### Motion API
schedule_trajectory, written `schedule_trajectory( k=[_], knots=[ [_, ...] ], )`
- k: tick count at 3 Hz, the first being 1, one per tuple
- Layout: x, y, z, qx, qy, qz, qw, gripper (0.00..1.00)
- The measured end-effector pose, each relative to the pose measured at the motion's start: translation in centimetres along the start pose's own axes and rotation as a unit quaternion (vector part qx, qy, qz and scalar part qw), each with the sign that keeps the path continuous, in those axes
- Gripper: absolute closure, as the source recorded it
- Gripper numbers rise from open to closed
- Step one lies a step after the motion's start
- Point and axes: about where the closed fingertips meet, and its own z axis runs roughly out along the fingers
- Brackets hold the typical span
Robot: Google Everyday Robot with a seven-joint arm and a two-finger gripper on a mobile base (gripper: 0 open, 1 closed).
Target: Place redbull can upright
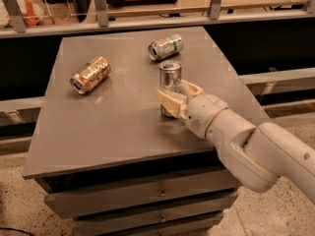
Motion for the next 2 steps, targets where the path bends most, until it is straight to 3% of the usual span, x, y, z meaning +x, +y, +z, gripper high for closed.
schedule_trajectory(
  k=[1,2],
  knots=[
    [-0.05,0.12,0.08,-0.001,0.0,0.0,1.0,0.13],
    [-0.11,0.25,0.17,-0.002,0.0,-0.001,1.0,0.0]
  ],
)
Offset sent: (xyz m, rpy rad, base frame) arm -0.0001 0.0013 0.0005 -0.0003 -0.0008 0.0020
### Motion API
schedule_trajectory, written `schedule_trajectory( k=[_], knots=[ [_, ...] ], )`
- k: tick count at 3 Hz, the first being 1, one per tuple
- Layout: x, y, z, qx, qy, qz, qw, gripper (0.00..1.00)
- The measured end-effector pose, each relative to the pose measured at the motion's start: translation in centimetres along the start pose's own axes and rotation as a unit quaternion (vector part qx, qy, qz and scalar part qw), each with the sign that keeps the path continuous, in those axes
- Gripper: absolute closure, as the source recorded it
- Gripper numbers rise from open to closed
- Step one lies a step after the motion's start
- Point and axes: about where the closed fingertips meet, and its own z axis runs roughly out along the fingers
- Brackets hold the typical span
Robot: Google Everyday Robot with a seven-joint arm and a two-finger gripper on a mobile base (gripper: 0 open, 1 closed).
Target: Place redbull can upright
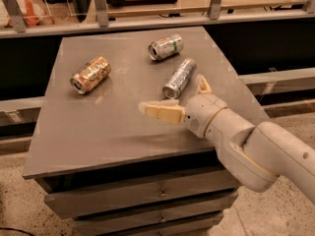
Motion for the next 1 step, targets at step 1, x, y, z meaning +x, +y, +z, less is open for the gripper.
schedule_trajectory(
  k=[1],
  knots=[
    [0.0,0.0,0.0,0.0,0.0,0.0,1.0,0.0]
  ],
)
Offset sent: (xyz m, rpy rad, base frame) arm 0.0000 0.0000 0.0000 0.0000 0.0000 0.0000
